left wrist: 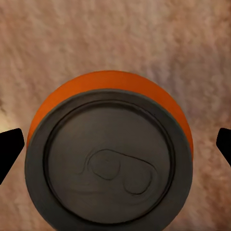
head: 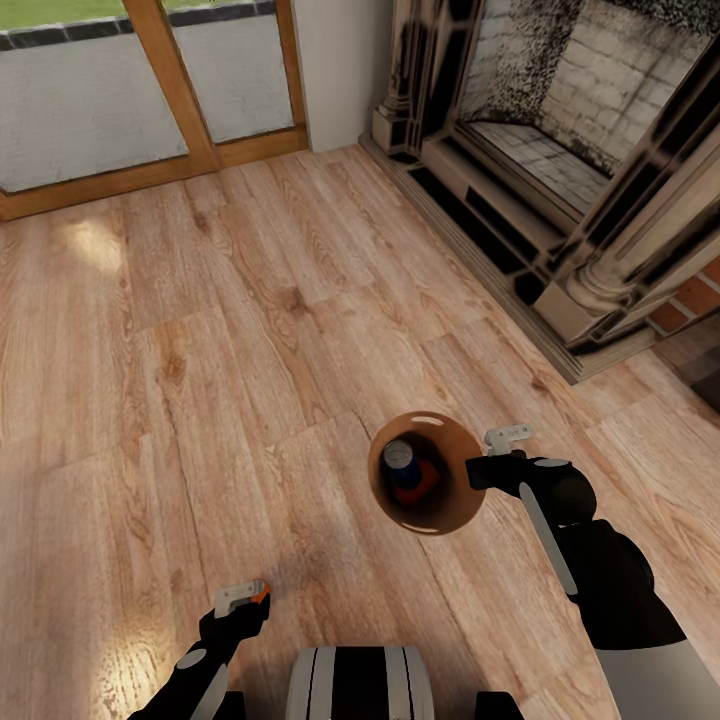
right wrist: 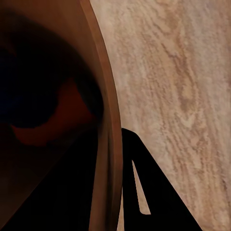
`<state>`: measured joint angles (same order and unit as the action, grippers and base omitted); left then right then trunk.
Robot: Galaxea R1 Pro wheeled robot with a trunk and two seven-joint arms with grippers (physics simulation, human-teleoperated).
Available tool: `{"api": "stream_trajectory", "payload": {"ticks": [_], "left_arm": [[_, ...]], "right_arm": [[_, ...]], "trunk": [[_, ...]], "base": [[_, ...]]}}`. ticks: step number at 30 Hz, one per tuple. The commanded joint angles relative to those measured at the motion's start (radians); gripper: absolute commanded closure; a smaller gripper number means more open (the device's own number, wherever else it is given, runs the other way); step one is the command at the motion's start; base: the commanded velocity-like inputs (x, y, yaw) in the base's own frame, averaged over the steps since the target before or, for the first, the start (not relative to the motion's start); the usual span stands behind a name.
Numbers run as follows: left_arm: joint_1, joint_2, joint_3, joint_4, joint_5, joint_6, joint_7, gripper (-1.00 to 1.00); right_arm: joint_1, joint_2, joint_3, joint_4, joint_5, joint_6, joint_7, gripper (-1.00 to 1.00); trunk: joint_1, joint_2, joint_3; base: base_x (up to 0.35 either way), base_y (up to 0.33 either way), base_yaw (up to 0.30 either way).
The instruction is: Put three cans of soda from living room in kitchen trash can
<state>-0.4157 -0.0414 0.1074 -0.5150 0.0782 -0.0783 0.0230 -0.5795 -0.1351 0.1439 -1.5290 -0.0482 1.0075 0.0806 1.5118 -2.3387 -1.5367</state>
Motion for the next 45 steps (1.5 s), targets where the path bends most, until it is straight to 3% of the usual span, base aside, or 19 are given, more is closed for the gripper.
{"api": "stream_trajectory", "payload": {"ticks": [1, 8, 9, 19, 45], "left_arm": [[0.000, 0.000, 0.000, 0.000, 0.000, 0.000, 0.000, -1.00], [0.000, 0.000, 0.000, 0.000, 0.000, -0.001, 0.000, -1.00], [0.000, 0.000, 0.000, 0.000, 0.000, -0.001, 0.000, 1.00], [0.000, 0.000, 0.000, 0.000, 0.000, -0.001, 0.000, 1.00], [0.000, 0.000, 0.000, 0.000, 0.000, -0.001, 0.000, 1.00]], "right_arm": [[0.000, 0.000, 0.000, 0.000, -0.018, 0.000, 0.005, 1.00], [0.000, 0.000, 0.000, 0.000, -0.018, 0.000, 0.005, 1.00], [0.000, 0.000, 0.000, 0.000, -0.018, 0.000, 0.005, 1.00], [0.000, 0.000, 0.000, 0.000, -0.018, 0.000, 0.005, 1.00], [0.000, 0.000, 0.000, 0.000, -0.018, 0.000, 0.005, 1.00]], "trunk": [[0.000, 0.000, 0.000], [0.000, 0.000, 0.000], [0.000, 0.000, 0.000], [0.000, 0.000, 0.000], [-0.100, 0.182, 0.083]], "base": [[0.000, 0.000, 0.000], [0.000, 0.000, 0.000], [0.000, 0.000, 0.000], [0.000, 0.000, 0.000], [0.000, 0.000, 0.000]]}}
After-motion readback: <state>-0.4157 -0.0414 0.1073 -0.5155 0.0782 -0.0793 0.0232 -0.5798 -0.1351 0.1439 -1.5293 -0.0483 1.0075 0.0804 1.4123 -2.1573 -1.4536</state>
